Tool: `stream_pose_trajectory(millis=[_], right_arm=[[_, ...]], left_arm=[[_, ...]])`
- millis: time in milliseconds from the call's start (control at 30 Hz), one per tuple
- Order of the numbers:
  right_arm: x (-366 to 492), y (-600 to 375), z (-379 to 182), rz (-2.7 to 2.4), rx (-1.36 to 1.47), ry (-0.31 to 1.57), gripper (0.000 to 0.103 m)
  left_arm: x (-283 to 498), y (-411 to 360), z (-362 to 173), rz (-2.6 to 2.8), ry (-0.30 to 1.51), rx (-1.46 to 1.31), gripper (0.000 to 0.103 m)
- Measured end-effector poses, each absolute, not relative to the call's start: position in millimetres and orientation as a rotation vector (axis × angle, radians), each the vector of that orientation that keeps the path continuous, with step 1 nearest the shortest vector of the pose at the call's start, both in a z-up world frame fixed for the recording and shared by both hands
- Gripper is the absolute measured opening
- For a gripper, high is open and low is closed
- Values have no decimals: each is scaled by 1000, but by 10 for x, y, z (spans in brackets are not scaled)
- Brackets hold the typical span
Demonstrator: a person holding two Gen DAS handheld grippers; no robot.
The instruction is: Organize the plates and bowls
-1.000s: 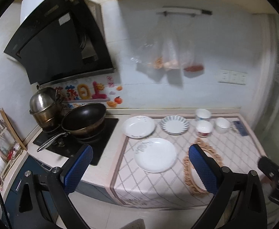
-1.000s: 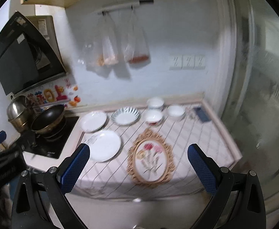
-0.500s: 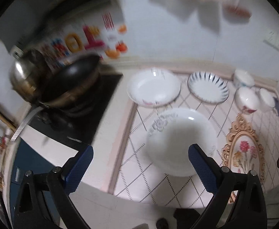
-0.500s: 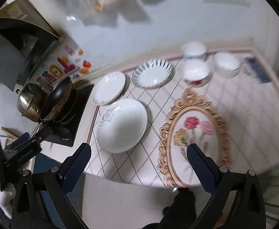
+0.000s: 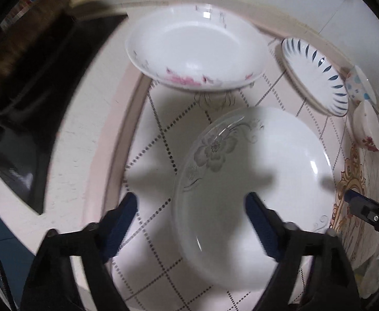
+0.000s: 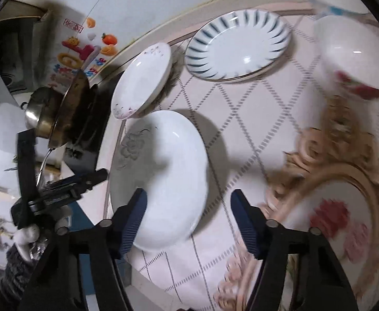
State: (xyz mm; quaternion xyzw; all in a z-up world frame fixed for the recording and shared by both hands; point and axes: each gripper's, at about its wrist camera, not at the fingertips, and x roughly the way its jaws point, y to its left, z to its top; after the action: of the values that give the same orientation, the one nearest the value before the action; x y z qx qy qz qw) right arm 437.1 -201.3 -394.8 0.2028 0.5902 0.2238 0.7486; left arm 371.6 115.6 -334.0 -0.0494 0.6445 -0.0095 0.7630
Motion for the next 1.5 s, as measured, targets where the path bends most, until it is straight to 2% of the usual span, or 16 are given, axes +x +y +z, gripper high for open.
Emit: stream_pose_trajectory(millis=[133, 233, 267, 300, 333, 367, 833, 1233, 1500], right_arm=[[4540, -1882, -4155, 513, 485, 1342, 47], [4644, -1831, -4291, 502, 498, 1365, 30], [4656, -1818, -4317, 501, 500, 1371, 25], [4658, -1814, -4335, 504, 506, 1376, 23], [4671, -1808, -4367, 500, 507, 1382, 16], [4681, -1808, -4400, 498, 509, 1386, 13], [4522, -2090, -4253, 504, 524, 1364, 13], [4160, -2916, -3919, 438, 551, 1309, 13], [3954, -3450, -4023, 331, 604, 1307, 13]], left_arm=[[3783, 1250, -3569, -30, 1470, -167, 53], [3770, 1278, -3559, -46, 1452, -195, 45], [3767, 1279, -3552, -56, 1456, -208, 38], [3759, 1284, -3532, -52, 1451, -215, 35], [3754, 1281, -3511, -49, 1446, -218, 34], [3745, 1284, -3494, -46, 1442, -216, 34], [3497, 920, -3277, -49, 1396, -187, 33], [3437, 215, -3113, -161, 1376, -144, 33], [3547, -299, -3244, -247, 1397, -92, 33]])
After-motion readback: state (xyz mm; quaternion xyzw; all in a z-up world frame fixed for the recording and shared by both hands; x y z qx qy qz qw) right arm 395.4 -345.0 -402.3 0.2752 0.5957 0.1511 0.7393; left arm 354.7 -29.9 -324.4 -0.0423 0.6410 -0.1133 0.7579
